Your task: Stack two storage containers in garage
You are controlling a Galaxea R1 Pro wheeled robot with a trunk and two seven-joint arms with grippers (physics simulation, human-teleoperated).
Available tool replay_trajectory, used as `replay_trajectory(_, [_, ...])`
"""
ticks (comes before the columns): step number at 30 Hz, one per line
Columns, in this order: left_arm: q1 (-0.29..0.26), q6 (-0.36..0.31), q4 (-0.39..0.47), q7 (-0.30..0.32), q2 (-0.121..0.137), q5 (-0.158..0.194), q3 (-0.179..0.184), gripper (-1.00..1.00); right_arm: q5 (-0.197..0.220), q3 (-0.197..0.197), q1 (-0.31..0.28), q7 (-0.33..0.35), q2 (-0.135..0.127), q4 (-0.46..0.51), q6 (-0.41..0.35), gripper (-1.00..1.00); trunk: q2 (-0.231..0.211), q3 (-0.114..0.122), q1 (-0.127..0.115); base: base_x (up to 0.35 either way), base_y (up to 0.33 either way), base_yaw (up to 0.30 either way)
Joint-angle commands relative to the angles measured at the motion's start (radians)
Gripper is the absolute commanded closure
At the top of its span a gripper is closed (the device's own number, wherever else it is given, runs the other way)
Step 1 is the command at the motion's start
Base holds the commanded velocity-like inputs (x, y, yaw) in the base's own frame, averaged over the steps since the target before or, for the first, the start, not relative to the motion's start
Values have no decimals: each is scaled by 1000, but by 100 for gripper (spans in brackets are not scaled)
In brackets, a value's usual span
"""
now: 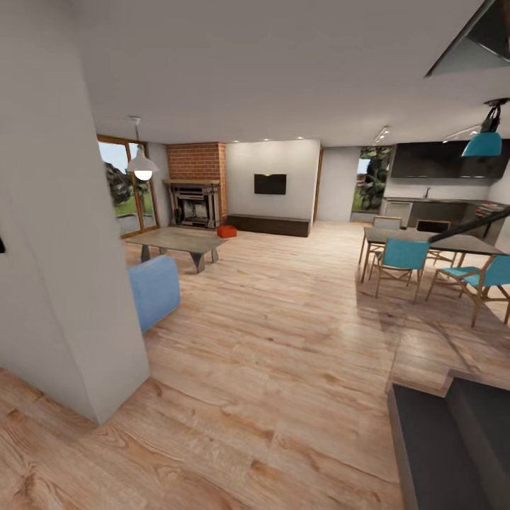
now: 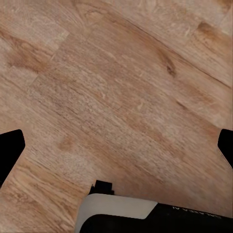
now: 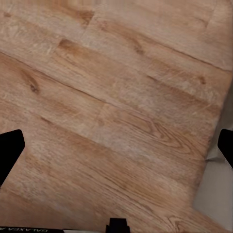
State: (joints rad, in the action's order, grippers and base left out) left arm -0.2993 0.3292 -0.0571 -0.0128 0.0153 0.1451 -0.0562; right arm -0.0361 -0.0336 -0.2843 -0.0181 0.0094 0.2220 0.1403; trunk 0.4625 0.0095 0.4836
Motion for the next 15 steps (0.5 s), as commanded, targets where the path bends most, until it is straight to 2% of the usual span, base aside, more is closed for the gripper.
replay_trajectory(1, [-1, 7, -4, 1, 0, 1, -5, -100, -4, -3, 0, -2, 0, -1, 3, -100, 0, 0, 1, 325, 0, 0])
replay_trajectory(15, [-1, 7, -4, 1, 0, 1, -5, -100, -3, -3, 0, -2, 0, -1, 2, -100, 0, 0, 1, 325, 0, 0])
